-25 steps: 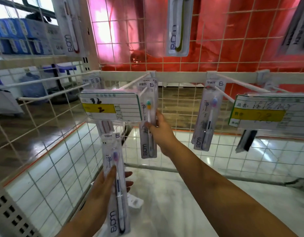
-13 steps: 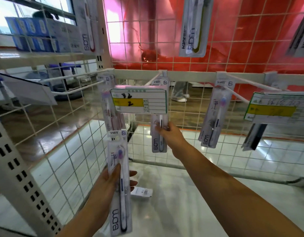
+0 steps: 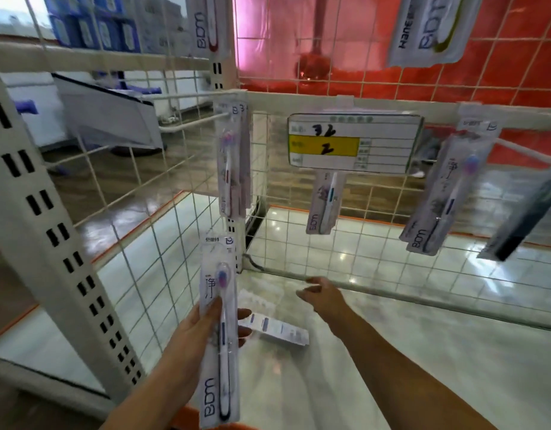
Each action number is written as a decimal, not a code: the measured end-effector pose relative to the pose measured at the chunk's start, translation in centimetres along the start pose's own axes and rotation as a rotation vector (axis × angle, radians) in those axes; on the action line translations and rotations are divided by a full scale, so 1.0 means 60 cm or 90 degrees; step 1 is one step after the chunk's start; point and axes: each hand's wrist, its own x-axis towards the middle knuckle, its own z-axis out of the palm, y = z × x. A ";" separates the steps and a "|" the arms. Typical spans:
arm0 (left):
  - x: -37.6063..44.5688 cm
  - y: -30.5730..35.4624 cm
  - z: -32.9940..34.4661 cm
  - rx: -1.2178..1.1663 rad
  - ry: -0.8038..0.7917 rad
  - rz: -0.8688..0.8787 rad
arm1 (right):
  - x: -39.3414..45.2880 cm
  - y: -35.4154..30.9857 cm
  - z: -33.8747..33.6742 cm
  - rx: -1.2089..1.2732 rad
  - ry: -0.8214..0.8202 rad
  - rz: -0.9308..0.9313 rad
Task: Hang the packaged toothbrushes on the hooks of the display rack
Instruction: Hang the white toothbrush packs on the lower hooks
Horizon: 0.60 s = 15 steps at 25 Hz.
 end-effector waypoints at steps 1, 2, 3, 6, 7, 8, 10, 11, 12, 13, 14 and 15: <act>0.002 -0.006 -0.012 -0.001 0.000 -0.013 | 0.007 0.019 0.021 -0.090 -0.017 0.001; 0.002 -0.012 -0.023 0.004 -0.001 -0.025 | 0.013 0.036 0.043 -0.183 -0.037 -0.002; 0.002 -0.020 -0.034 0.007 0.001 -0.038 | 0.020 0.052 0.062 -0.264 -0.057 -0.008; 0.001 -0.038 -0.056 0.015 0.008 -0.071 | 0.043 0.090 0.108 -0.426 -0.120 -0.047; 0.005 -0.045 -0.060 0.015 0.011 -0.079 | 0.048 0.101 0.117 -0.478 -0.133 -0.055; 0.009 -0.051 -0.062 0.012 0.012 -0.087 | 0.050 0.110 0.124 -0.527 -0.137 -0.060; 0.017 -0.060 -0.064 0.015 0.009 -0.093 | 0.051 0.127 0.132 -0.607 -0.117 -0.084; 0.022 -0.063 -0.064 0.015 0.008 -0.092 | 0.051 0.133 0.133 -0.633 -0.092 -0.097; 0.026 -0.066 -0.063 0.012 0.006 -0.092 | 0.053 0.138 0.134 -0.655 -0.065 -0.105; 0.030 -0.068 -0.062 0.008 0.002 -0.090 | 0.054 0.142 0.133 -0.672 -0.047 -0.112; 0.032 -0.070 -0.060 0.005 -0.002 -0.089 | 0.055 0.142 0.131 -0.680 -0.046 -0.114; 0.035 -0.072 -0.059 0.002 -0.004 -0.087 | 0.058 0.143 0.129 -0.676 -0.052 -0.113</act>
